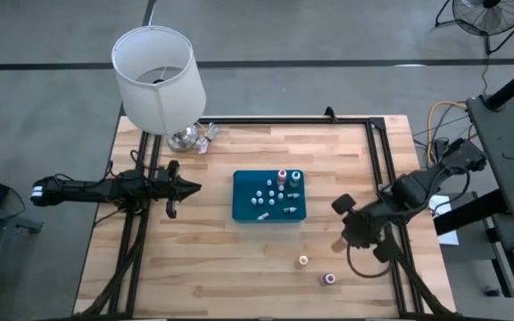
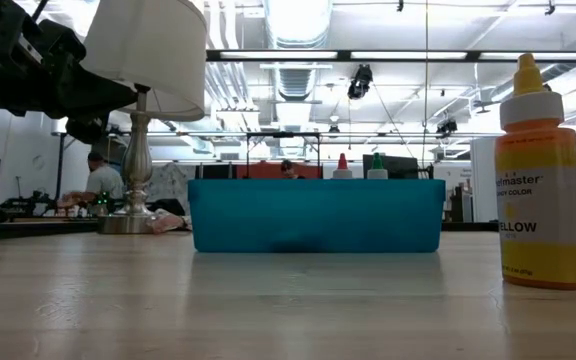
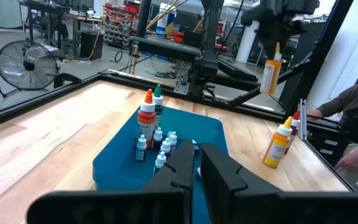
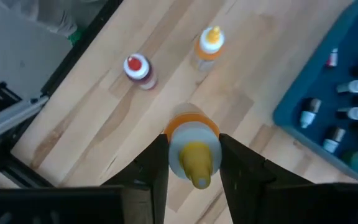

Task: Pick & Place food coloring
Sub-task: Put the right large yellow bottle into the blue bin

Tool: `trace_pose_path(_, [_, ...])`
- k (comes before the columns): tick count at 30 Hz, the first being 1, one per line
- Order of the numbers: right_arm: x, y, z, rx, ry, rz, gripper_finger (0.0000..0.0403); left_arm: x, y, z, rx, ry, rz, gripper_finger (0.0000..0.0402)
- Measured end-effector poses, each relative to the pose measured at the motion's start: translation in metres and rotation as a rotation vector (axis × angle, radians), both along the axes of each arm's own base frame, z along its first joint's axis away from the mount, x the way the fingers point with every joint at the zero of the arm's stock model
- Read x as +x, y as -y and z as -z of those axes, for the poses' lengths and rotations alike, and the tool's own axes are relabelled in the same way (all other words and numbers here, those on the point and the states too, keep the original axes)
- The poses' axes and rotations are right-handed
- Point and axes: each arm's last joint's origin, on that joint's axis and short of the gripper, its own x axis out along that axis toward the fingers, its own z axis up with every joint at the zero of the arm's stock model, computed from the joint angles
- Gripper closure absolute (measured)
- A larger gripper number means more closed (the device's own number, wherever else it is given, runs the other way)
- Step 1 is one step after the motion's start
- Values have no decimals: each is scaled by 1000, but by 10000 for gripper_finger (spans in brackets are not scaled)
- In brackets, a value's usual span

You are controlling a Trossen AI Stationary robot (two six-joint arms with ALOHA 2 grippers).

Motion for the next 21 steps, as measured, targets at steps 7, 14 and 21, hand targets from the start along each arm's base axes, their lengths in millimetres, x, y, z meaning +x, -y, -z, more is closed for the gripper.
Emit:
trace_pose_path(7, [6, 15, -26, 29, 52, 72, 298, 0, 0, 0, 0, 0, 0, 400])
trace_pose_path(14, [7, 21, -48, 68, 123, 101, 298, 0, 0, 0, 0, 0, -1, 400])
trace_pose_path(21, [15, 36, -63, 86, 167, 175, 298, 0, 0, 0, 0, 0, 0, 400])
